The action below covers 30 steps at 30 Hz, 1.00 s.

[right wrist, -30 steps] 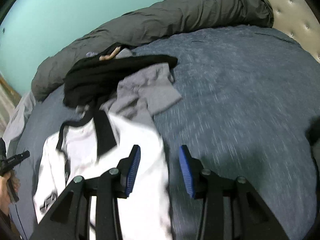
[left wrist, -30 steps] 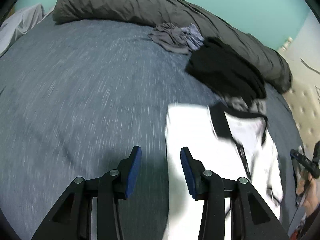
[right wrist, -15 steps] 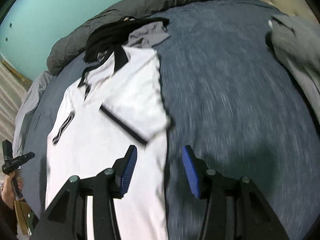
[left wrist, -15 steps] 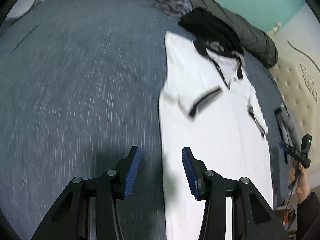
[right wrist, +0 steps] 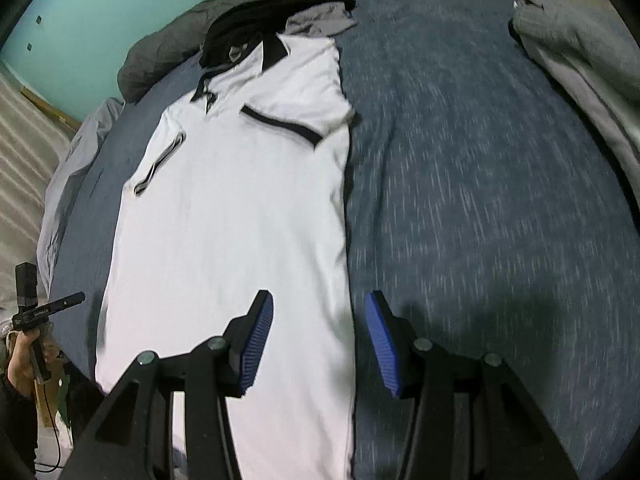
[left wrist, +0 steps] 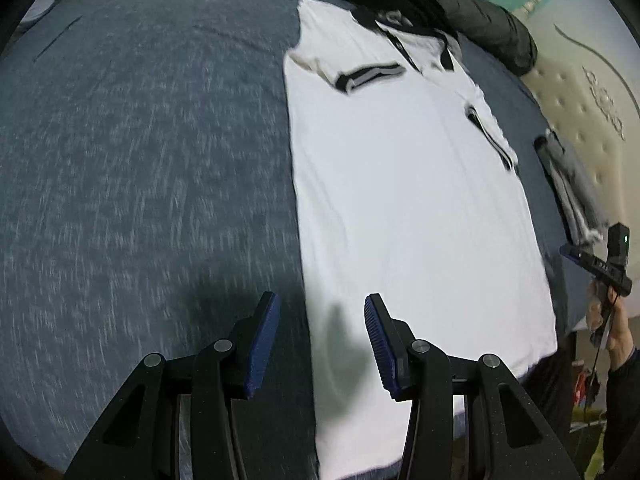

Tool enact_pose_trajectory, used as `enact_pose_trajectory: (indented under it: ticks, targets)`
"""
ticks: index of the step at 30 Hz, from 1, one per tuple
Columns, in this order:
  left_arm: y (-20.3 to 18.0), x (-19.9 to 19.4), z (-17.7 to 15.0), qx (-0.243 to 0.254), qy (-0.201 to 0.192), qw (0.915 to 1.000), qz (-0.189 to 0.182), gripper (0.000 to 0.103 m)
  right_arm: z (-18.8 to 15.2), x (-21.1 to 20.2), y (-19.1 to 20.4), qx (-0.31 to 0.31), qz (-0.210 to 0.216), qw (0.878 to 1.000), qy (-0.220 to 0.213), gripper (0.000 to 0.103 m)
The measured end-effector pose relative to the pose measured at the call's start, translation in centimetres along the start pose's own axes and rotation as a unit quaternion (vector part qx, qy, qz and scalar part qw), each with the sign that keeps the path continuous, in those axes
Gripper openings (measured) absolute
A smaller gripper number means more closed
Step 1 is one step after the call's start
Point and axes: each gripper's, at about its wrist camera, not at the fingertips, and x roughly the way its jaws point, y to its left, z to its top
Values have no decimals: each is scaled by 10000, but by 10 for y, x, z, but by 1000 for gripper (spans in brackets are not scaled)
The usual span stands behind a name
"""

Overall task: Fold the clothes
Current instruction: 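Move both open tools to the polo hem corners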

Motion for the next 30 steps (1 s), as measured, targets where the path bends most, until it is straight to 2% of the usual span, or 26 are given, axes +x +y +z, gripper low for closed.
enact_pose_trajectory:
  ticks: [3,9,11,13,22,30]
  targets:
    - [-6,2,-15,38,97,9999,14,52,-16,-3,2,-21,36,9999,112,52]
    - [-10,4,-39,-4,220,9998,0,52,-43,-9,0,-14,47,9995,328,53]
    - [-10,5,-47,-53,261,9996,-15,52,-50,-10,0,-17,45,9992,391,60]
    - [-9,7,-55,-87,317,9995,4,52,-58,-12,0,-25,46,9989,471,61]
    - [-7,13,-85,-138,493,9987,26,52,-90,-9,0,-12,-6,9957,927,62]
    - [-6,8,-100,-211,549,9983,39,52,-109,-7,-4,67,-55,9939,1099,62]
